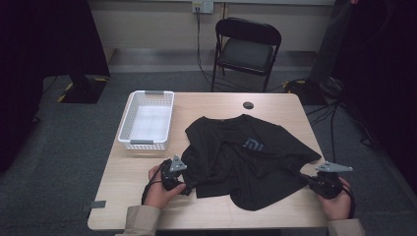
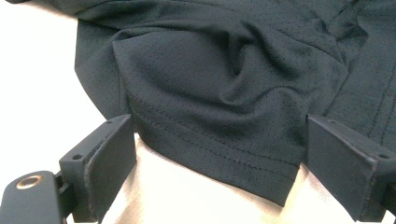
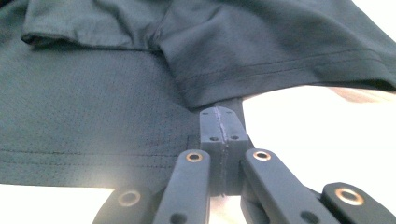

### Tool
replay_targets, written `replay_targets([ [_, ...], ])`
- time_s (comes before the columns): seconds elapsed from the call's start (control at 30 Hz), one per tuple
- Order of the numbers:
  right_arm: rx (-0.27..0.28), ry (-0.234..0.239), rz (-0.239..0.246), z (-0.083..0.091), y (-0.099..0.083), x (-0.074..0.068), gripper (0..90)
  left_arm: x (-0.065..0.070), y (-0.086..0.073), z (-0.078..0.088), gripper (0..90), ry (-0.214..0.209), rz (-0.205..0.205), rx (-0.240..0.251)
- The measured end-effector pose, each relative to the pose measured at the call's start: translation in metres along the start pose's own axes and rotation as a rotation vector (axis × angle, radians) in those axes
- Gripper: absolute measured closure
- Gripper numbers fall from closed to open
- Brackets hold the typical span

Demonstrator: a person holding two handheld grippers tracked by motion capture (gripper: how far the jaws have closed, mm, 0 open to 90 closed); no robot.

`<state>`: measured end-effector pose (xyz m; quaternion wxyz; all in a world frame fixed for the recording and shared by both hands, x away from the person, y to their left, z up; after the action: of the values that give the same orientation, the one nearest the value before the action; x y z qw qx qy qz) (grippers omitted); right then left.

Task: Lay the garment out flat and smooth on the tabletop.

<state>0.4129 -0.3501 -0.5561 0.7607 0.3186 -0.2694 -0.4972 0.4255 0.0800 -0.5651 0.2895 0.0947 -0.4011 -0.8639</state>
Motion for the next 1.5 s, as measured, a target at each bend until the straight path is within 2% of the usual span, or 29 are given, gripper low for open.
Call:
replay_targets([
  [0.07,0.064,0.030,-0.014,0.001,0.010,-0.003,72.0,0.000,0.000,0.000,10.7,0.000,0.000,0.000],
  [0.17,0.072,0.003,-0.001,-0.011,0.018,-0.007,57.2,0.000,0.000,0.000,10.7,0.000,0.000,0.000],
  [0.23,0.075,0.021,-0.001,-0.021,0.022,-0.012,58.0,0.000,0.000,0.000,10.7,0.000,0.000,0.000],
  [0.27,0.069,0.004,0.022,-0.025,0.023,-0.012,60.3,0.000,0.000,0.000,10.7,0.000,0.000,0.000],
  [0.3,0.060,-0.026,0.036,-0.028,0.023,-0.012,69.8,0.000,0.000,0.000,10.7,-0.001,0.002,0.001],
  [0.33,0.062,-0.022,0.039,-0.028,0.024,-0.013,77.2,0.000,0.000,0.000,10.7,-0.001,0.003,0.002],
  [0.4,0.048,-0.015,0.043,-0.026,0.023,-0.014,84.5,0.001,0.000,0.000,10.7,-0.004,0.002,0.003],
  [0.6,0.040,0.019,0.022,-0.008,0.006,-0.014,86.0,0.001,-0.001,0.001,10.7,-0.006,0.000,0.000],
  [0.67,0.037,0.011,0.019,-0.002,-0.001,-0.013,79.1,0.001,-0.001,0.001,10.7,-0.007,0.002,0.000],
  [0.73,0.037,-0.027,-0.001,0.002,-0.004,-0.007,64.3,0.001,-0.001,0.001,10.7,-0.007,0.002,0.000],
  [0.77,0.049,-0.034,-0.018,0.004,-0.003,-0.005,60.9,0.001,-0.001,0.001,10.7,-0.007,0.002,0.000],
  [0.83,0.082,-0.015,-0.035,0.008,0.002,-0.004,51.0,0.001,-0.001,0.001,10.7,-0.006,0.001,0.000],
  [0.87,0.091,-0.022,-0.037,0.008,0.005,-0.004,43.7,0.001,-0.001,0.001,10.7,-0.007,0.002,0.000],
  [0.97,0.118,-0.006,-0.022,0.006,0.015,-0.012,31.5,0.001,-0.001,0.001,10.7,-0.007,0.002,0.000],
  [1.03,0.115,-0.020,-0.006,-0.001,0.019,-0.017,20.9,0.001,-0.001,0.001,10.7,-0.007,0.003,0.001],
  [1.13,0.099,-0.003,-0.008,-0.010,0.022,-0.023,15.5,0.001,-0.001,0.001,10.7,-0.009,0.001,0.001],
  [1.23,0.084,-0.002,0.019,-0.017,0.022,-0.025,13.2,0.001,-0.001,0.001,10.7,-0.009,-0.002,0.000],
  [1.3,0.063,0.003,0.018,-0.021,0.018,-0.026,12.7,0.001,-0.001,0.001,10.7,-0.009,-0.002,0.000],
  [1.4,0.033,0.008,0.041,-0.024,0.013,-0.026,11.4,0.001,-0.002,0.001,10.7,-0.009,0.003,0.002],
  [1.5,0.024,0.014,0.047,-0.024,0.011,-0.026,11.0,0.001,-0.002,0.002,10.7,-0.008,0.000,0.001],
])
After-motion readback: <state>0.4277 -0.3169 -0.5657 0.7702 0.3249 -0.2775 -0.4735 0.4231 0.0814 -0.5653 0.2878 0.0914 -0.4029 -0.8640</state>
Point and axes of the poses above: each handheld gripper's, and its own axes: z roughly backward along the jaws, y roughly out of its top, x roughly to its right, the point moved 9 cm from there along -z, roughly forward along the jaws, and after that the axes turned 9 degrees about -y, right-handed, at the moved point
